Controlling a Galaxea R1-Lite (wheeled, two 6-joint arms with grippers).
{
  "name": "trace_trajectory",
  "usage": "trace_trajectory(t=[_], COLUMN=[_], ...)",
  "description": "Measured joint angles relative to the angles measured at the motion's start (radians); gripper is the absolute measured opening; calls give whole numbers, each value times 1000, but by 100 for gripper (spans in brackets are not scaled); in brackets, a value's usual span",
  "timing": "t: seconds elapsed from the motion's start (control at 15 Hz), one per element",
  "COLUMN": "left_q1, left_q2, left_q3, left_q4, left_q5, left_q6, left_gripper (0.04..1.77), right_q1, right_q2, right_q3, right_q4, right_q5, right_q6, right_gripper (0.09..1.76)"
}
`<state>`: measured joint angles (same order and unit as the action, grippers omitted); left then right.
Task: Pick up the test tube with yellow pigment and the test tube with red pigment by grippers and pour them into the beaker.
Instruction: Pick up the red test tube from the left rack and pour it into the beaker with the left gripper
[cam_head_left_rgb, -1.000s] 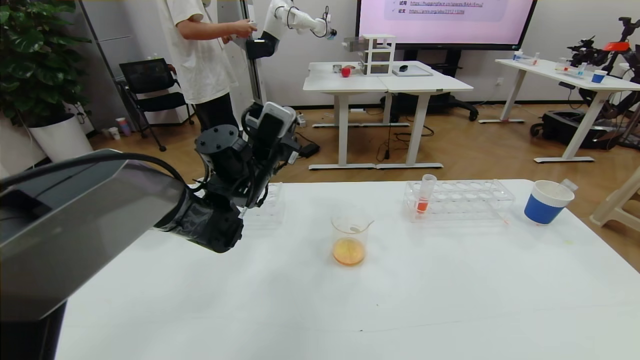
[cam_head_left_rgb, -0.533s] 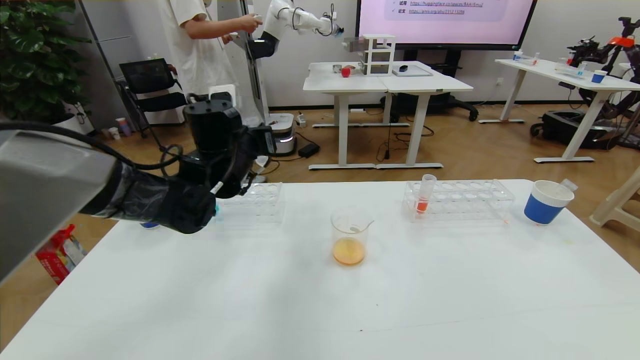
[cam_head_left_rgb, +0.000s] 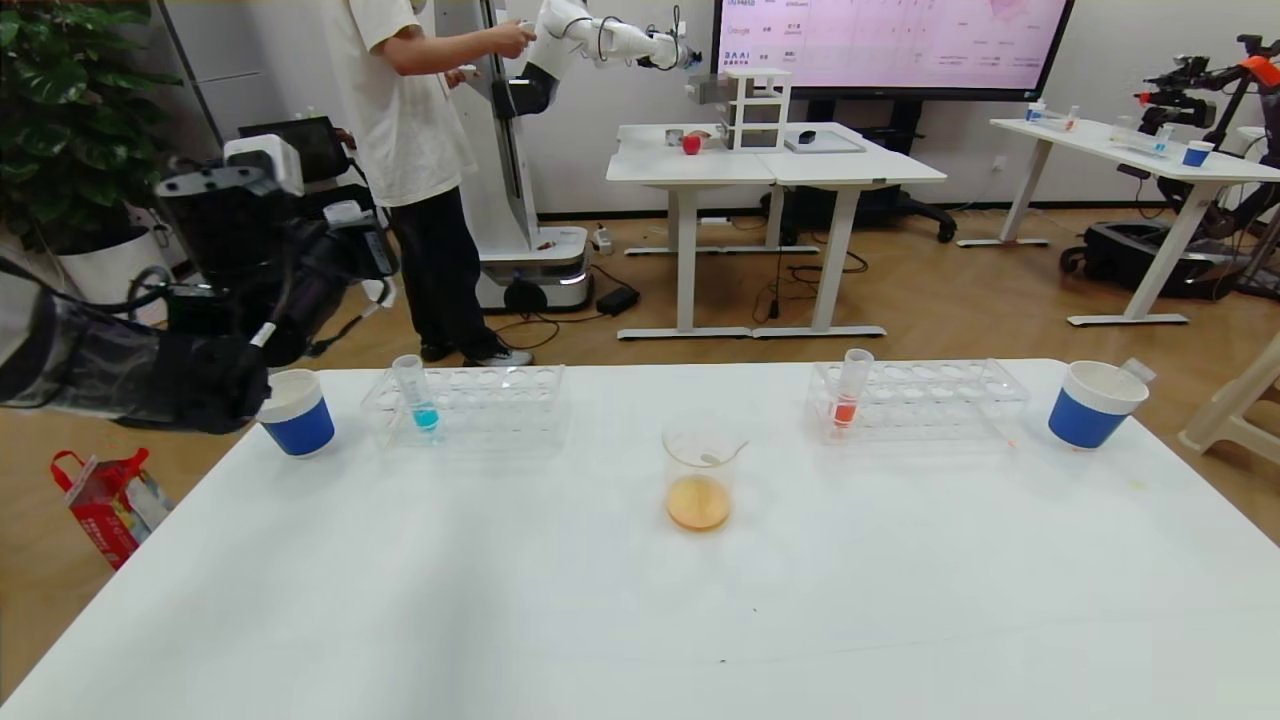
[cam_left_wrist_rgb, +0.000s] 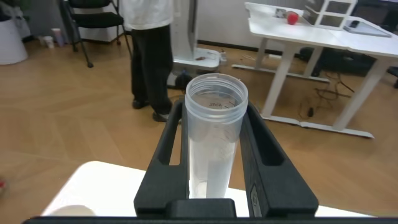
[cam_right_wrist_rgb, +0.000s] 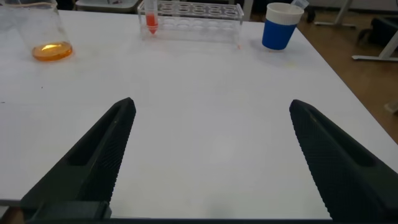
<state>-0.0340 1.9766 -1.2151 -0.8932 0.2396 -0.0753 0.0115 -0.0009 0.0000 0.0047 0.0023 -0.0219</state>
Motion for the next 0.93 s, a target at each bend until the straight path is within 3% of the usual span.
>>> trace_trajectory(t=[0.13,0.27,0.93], left_q1=[117,192,255], left_q2=[5,31,285], left_q3=[-5,-8,-23], left_q4=[-1,-4,-190], left_q5=[-65,-87,-74], left_q6=[21,33,60], left_gripper=[50,50,50], right_q1=[0,0,0], right_q2=[0,0,0], right_q3=[0,0,0], right_q4=[0,0,0], right_q5=[0,0,0], right_q6=[0,0,0], right_gripper=[173,173,173])
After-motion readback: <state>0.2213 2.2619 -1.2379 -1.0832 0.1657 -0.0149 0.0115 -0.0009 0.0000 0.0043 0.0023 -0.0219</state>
